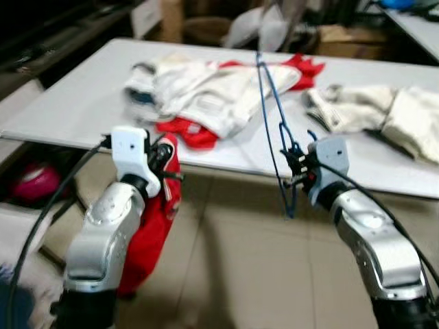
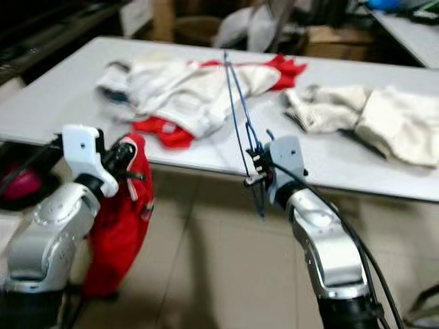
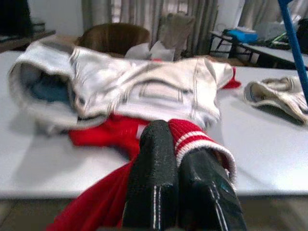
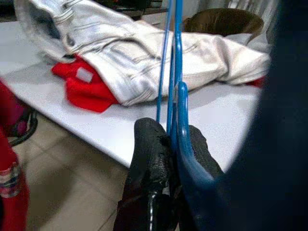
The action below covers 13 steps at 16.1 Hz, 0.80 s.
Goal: Hang hanger
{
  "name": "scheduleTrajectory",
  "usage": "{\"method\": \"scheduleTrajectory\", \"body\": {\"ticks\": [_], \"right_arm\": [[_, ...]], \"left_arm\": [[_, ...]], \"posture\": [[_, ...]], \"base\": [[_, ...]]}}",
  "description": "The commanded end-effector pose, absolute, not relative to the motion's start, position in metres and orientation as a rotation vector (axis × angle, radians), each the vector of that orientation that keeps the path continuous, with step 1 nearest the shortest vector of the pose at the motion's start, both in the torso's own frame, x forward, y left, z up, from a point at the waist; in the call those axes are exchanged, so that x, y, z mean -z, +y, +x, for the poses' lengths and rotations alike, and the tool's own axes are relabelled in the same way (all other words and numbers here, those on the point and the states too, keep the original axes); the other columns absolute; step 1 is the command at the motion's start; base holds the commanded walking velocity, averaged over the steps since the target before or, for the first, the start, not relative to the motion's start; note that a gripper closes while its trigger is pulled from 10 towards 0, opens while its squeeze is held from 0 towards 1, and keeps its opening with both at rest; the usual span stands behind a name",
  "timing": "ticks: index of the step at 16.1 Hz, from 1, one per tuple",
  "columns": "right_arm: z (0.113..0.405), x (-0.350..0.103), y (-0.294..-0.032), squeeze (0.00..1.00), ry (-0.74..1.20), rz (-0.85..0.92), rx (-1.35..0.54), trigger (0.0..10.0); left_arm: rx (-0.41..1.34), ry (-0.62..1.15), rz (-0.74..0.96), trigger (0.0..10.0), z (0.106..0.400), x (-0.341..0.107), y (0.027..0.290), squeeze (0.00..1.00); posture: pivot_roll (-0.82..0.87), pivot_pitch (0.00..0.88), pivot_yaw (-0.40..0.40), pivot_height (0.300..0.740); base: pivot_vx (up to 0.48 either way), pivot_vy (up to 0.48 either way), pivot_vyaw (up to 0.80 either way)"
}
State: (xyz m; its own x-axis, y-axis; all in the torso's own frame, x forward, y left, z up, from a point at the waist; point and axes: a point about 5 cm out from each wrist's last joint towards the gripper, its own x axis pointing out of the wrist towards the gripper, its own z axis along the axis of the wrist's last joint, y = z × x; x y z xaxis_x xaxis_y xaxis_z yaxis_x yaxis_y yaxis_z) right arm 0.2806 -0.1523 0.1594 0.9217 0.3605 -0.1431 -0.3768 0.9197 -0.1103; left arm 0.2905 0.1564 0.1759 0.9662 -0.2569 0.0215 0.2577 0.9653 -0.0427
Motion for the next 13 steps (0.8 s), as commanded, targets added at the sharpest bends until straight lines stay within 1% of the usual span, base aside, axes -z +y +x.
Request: {"method": "scheduleTrajectory", "body": {"ticks": [1,2,3,4,7,10,12,13], "right_arm": [[0.279,-0.168,-0.149,0.00,0.098,-0.120,-0.443,10.0],[0.272,-0.175,-0.155,0.00,0.122,-0.190,-0.587,10.0],[0.266,-0.179,-0.160,0.00,0.137,-0.261,-0.671,10.0],[0.260,-0.183,-0.171,0.00,0.168,-0.326,-0.729,10.0],[0.248,-0.201,-0.190,0.00,0.190,-0.393,-0.839,10.0],[0.232,-0.216,-0.205,0.00,0.247,-0.466,-0.973,10.0],[0.225,-0.218,-0.209,0.00,0.279,-0.492,-1.011,10.0],[0.213,-0.219,-0.212,0.00,0.326,-0.498,-1.083,10.0]], "left_arm": [[0.263,-0.068,-0.023,10.0,0.292,-0.189,0.160,0.00],[0.292,-0.111,-0.022,10.0,0.298,-0.204,0.162,0.00],[0.309,-0.133,-0.019,10.0,0.302,-0.211,0.162,0.00],[0.327,-0.153,-0.022,10.0,0.307,-0.218,0.161,0.00],[0.375,-0.183,0.019,10.0,0.320,-0.234,0.158,0.00],[0.405,-0.260,0.040,10.0,0.340,-0.268,0.158,0.00],[0.431,-0.294,0.050,10.0,0.348,-0.282,0.157,0.00],[0.443,-0.329,0.075,10.0,0.358,-0.300,0.157,0.00]], "posture": [[-0.11,0.000,0.006,0.740],[-0.11,0.000,0.008,0.740],[-0.11,0.000,0.010,0.740],[-0.11,0.000,0.014,0.740],[-0.12,0.000,0.022,0.740],[-0.12,0.000,0.029,0.740],[-0.12,0.000,0.035,0.740],[-0.12,0.000,0.042,0.740]], "base": [[0.480,0.000,0.00],[0.480,0.000,0.00],[0.480,0.000,0.00],[0.480,0.000,0.00],[0.456,0.000,0.00],[0.355,0.000,0.00],[0.352,0.000,0.00],[0.360,0.000,0.00]]}}
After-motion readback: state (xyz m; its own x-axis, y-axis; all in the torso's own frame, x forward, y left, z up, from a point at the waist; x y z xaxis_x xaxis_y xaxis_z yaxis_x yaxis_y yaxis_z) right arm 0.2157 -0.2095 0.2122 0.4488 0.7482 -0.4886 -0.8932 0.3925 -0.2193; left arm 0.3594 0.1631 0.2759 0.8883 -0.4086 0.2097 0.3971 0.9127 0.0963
